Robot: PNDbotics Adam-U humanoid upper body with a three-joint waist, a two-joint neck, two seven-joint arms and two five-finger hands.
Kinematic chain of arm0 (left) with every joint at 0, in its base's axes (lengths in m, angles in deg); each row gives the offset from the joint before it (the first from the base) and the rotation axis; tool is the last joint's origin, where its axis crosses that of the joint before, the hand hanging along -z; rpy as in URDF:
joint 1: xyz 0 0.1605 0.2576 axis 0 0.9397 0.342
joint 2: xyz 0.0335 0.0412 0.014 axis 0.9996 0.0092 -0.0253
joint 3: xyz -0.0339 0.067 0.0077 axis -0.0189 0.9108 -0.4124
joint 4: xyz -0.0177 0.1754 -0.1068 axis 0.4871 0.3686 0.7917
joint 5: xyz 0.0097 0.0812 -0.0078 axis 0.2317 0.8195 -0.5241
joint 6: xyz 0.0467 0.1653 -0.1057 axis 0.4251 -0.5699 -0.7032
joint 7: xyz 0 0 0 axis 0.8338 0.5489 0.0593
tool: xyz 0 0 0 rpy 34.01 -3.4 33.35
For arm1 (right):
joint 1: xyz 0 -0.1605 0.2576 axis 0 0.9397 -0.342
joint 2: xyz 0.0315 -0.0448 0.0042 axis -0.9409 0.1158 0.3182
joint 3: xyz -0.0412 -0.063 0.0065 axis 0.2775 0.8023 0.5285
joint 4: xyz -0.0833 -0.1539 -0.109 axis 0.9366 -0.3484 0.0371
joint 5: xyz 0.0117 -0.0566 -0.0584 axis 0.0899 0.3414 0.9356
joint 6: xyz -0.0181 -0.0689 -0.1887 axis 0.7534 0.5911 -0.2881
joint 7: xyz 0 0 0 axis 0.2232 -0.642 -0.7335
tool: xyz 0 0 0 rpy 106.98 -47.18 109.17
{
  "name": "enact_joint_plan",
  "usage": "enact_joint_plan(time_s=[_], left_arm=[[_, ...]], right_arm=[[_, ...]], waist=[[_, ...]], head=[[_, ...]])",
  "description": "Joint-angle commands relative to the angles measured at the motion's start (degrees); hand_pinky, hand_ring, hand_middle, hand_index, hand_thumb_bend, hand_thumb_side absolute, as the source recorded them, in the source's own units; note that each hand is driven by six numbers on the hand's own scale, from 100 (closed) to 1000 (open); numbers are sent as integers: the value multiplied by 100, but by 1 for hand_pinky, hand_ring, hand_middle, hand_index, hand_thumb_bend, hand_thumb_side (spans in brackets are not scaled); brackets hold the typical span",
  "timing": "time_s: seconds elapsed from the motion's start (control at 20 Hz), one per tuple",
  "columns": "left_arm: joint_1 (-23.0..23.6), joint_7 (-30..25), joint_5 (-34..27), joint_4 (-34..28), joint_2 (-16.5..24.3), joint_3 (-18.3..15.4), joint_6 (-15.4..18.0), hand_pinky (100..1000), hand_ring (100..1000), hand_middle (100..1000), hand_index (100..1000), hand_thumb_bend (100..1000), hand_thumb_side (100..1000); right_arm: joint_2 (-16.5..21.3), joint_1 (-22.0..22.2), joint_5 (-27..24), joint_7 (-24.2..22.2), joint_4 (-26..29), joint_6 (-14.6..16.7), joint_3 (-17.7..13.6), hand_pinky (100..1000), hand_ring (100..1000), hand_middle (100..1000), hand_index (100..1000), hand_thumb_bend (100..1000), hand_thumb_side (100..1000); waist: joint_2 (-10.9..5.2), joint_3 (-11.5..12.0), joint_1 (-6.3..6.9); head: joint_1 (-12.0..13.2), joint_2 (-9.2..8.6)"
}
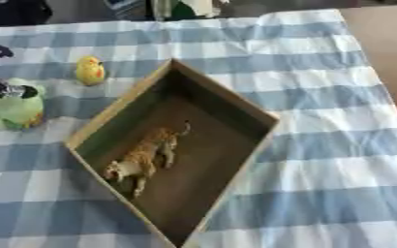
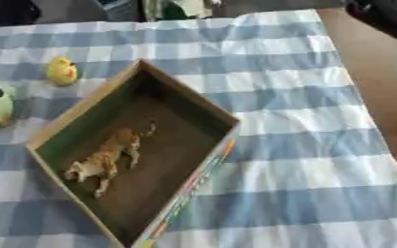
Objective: Pick up objects on the table and place them in the box.
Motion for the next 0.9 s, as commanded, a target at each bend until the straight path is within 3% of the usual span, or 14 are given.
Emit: enact_joint_plan(time_s=[0.05, 0.5, 0.9], left_arm=[[-52, -101, -129, -33, 272, -110, 34, 814, 947, 936, 1000, 594, 824], [58, -234, -296, 36, 273, -62, 169, 812, 944, 930, 1000, 596, 843], [104, -235, 4, 164, 190, 23, 141, 803, 924, 893, 1000, 582, 834]], right_arm=[[62, -44, 15, 14, 117, -49, -72, 815, 787, 630, 824, 100, 591], [12, -28, 31, 28, 106, -119, -94, 816, 786, 625, 822, 100, 583], [-31, -25, 19, 28, 109, -145, -114, 813, 786, 620, 817, 100, 580]], waist=[[-109, 8, -1], [-79, -16, -13], [-32, -54, -34]], head=[[-8, -50], [-7, -101], [12, -132]])
